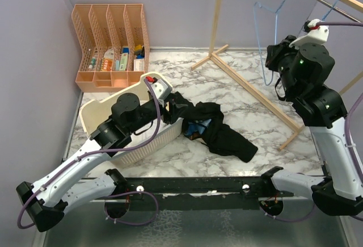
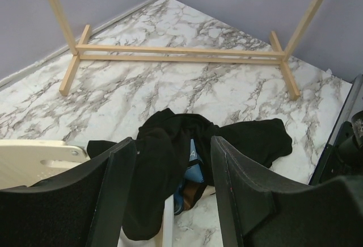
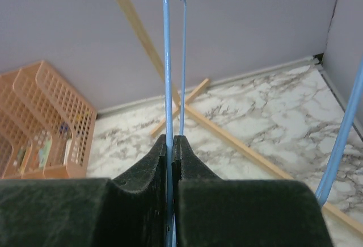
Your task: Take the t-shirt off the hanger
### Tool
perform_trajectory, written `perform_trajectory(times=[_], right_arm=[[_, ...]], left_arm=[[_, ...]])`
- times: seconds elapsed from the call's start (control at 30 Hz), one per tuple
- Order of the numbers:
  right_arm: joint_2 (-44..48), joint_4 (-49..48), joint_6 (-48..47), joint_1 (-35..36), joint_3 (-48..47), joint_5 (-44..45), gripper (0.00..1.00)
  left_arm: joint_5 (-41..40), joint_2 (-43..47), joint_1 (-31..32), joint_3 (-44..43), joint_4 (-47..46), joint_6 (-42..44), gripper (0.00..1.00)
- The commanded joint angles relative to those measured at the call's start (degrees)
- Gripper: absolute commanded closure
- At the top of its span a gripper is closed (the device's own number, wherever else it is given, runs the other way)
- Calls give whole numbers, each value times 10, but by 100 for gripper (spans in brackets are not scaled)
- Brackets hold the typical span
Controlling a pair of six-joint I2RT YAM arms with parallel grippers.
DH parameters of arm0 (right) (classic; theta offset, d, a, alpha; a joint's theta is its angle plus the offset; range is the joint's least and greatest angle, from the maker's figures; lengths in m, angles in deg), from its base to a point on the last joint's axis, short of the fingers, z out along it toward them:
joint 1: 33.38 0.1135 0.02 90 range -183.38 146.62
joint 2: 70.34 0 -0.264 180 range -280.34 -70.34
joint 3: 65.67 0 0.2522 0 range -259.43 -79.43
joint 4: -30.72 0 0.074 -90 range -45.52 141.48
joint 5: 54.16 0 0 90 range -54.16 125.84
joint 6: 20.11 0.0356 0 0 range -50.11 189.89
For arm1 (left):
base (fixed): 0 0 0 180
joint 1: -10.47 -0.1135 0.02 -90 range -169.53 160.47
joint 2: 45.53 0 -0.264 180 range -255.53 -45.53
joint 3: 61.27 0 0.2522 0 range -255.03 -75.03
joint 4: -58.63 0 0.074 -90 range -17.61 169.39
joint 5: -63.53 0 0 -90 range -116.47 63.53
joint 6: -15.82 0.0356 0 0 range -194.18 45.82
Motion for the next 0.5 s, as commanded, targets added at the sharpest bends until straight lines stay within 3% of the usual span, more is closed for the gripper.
perform_trajectory(times=[0.0,0.47], right_arm=[[-15,-140,-24,0,-10,118,99],[-126,-228,-99,-1,-30,181,99]], left_arm=[[-11,18,2,8,-31,0,42],[-13,31,2,13,-22,9,42]])
